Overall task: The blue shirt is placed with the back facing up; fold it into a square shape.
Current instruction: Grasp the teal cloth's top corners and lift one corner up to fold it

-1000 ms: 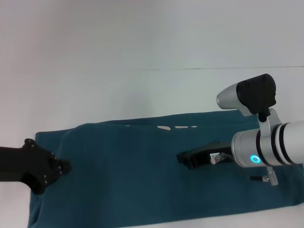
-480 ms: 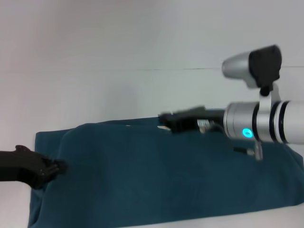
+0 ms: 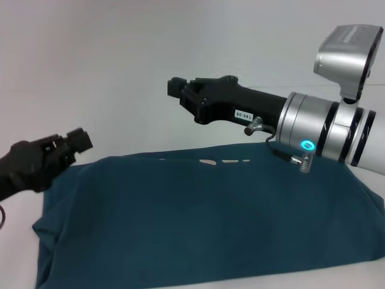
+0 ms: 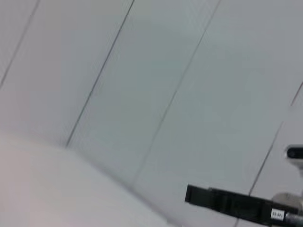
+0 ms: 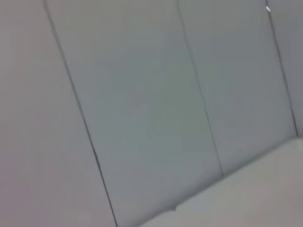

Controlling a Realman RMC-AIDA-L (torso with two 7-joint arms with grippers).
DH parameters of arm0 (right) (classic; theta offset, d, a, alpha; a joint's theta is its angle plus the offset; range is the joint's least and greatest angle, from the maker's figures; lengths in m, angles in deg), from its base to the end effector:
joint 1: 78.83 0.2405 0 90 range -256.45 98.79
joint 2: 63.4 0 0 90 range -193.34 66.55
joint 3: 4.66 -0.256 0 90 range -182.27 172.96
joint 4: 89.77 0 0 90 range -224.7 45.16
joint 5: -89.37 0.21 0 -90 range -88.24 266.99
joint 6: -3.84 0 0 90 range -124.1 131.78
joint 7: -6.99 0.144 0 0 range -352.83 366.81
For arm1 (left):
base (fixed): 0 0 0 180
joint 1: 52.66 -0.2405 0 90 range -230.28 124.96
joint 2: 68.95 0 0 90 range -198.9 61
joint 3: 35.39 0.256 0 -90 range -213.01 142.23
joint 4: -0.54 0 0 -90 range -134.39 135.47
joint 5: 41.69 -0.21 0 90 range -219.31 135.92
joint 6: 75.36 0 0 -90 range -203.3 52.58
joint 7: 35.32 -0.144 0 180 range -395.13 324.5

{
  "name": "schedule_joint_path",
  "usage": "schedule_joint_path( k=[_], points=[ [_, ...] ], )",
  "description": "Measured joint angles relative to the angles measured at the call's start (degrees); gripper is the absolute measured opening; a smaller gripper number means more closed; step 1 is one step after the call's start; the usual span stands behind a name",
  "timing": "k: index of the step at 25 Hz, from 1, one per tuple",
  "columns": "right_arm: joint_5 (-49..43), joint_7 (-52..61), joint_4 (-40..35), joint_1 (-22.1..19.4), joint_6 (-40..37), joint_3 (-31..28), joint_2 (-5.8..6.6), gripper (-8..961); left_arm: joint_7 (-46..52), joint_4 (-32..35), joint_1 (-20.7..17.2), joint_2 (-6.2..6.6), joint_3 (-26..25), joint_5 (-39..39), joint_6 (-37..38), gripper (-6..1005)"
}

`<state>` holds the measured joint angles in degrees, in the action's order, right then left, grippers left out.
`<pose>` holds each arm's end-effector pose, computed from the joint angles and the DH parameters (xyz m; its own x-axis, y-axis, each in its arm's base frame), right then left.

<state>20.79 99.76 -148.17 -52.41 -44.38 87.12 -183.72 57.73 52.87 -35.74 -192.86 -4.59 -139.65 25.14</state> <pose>0.1232 0.3715 -0.0466 0.6518 -0.2610 -0.7121 -0.5332 -0.8254 -0.1855 -0.2727 0.2803 0.0619 0.4731 0.3340 0.8152 0.6607 -0.7467 -0.0775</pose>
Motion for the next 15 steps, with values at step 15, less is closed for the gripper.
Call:
schedule_joint_path(
  k=[15],
  points=[
    [18.07,-27.61,11.46,1.49,-9.17,-3.35,0.09,60,-24.09,-14.17,2.36,-0.13,-3.59,7.79,-1.85,158]
  ],
)
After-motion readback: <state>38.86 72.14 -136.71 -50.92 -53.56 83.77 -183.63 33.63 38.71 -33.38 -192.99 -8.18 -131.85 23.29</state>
